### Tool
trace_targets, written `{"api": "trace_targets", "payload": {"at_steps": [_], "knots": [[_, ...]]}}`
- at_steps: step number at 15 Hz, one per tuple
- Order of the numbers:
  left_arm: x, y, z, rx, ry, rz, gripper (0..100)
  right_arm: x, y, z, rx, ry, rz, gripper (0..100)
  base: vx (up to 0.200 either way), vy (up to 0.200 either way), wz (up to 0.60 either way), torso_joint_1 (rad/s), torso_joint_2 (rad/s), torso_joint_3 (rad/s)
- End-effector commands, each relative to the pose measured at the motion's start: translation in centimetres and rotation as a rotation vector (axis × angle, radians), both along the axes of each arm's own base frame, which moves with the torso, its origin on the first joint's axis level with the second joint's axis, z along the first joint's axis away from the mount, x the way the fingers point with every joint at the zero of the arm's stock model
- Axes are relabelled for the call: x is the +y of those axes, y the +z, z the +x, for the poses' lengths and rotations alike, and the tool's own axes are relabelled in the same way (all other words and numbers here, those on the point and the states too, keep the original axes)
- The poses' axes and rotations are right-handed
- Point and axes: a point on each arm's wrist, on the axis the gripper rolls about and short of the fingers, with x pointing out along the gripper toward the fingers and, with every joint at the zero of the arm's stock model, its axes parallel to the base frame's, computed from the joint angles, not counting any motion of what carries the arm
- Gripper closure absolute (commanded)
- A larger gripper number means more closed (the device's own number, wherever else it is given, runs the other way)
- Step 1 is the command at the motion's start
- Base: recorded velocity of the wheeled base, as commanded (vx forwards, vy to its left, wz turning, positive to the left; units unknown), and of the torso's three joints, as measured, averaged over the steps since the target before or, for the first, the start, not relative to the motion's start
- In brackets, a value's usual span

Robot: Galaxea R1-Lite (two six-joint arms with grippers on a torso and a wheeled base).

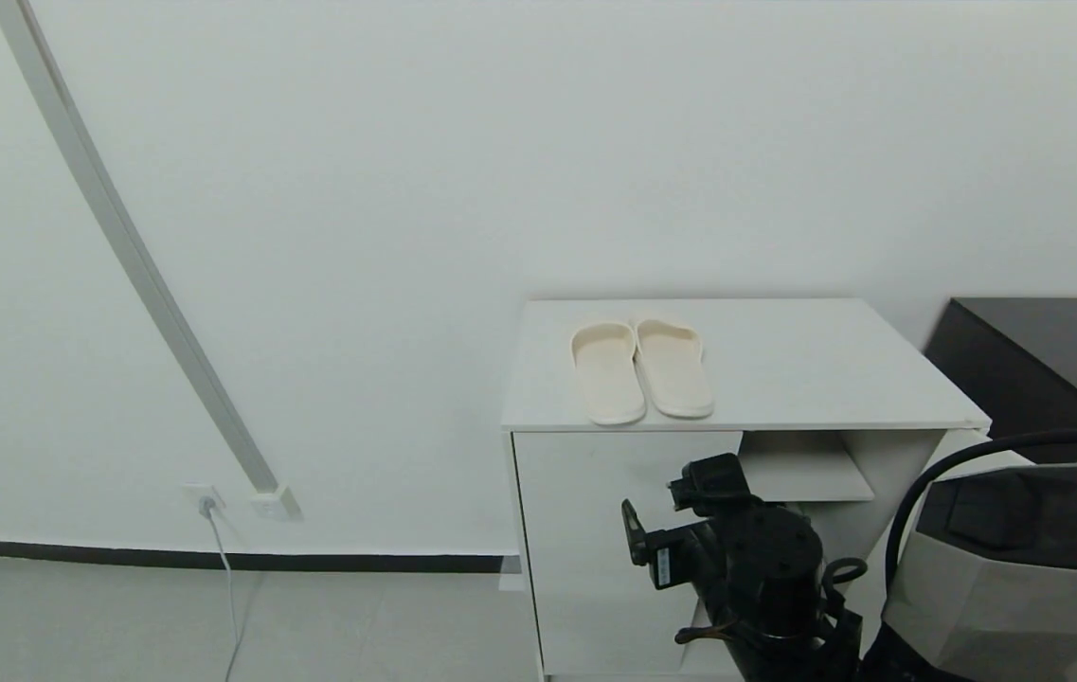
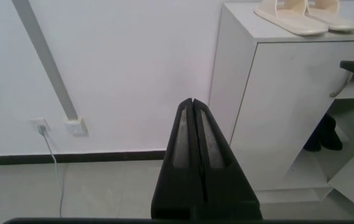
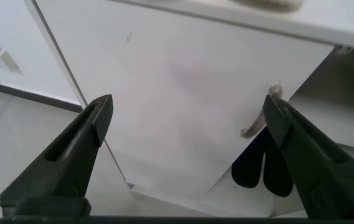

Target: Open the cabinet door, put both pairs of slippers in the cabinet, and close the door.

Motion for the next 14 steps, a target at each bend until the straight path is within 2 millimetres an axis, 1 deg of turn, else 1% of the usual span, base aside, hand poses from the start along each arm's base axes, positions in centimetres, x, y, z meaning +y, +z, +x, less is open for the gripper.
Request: {"api": "trace_targets", "payload": {"at_steps": [1, 2, 5, 7, 8, 10, 11, 13, 14], "knots": [[0.0, 0.0, 0.0, 0.001, 0.0, 0.0, 100, -0.1, 0.1, 0.3, -0.005, -0.004, 0.006, 0, 0.0, 0.0, 0.0, 0.188, -0.43, -0.242], [0.0, 0.0, 0.0, 0.001, 0.001, 0.0, 100, -0.2, 0.2, 0.4, -0.006, 0.011, 0.006, 0, 0.0, 0.0, 0.0, 0.183, -0.41, -0.227], [0.0, 0.0, 0.0, 0.001, 0.001, -0.002, 100, -0.3, -0.7, 0.2, 0.009, 0.039, -0.025, 0, 0.0, 0.0, 0.0, 0.181, -0.38, -0.209], [0.0, 0.0, 0.0, 0.001, 0.001, -0.002, 100, -0.2, -1.0, 0.4, -0.011, 0.04, -0.031, 0, 0.0, 0.0, 0.0, 0.054, -0.13, -0.061], [0.0, 0.0, 0.0, 0.001, 0.001, -0.002, 100, -0.2, -0.8, 0.8, -0.027, 0.035, -0.025, 0, 0.0, 0.0, 0.0, 0.0, 0.0, 0.0], [0.0, 0.0, 0.0, 0.001, 0.001, -0.002, 100, 0.3, 1.1, 2.8, -0.06, 0.009, 0.007, 0, 0.0, 0.0, 0.0, 0.0, 0.0, 0.0], [0.0, 0.0, 0.0, 0.001, 0.001, -0.002, 100, 0.5, 2.1, 3.4, -0.048, 0.001, 0.006, 0, 0.0, 0.0, 0.0, 0.0, 0.0, 0.0], [0.0, 0.0, 0.0, 0.001, 0.003, -0.002, 100, 0.9, 5.0, 5.1, -0.033, -0.024, 0.02, 0, 0.0, 0.0, 0.0, 0.0, 0.0, 0.0], [0.0, 0.0, 0.0, 0.001, 0.003, 0.0, 100, 1.2, 5.8, 5.7, -0.017, -0.03, 0.019, 0, 0.0, 0.0, 0.0, 0.0, 0.0, 0.0]]}}
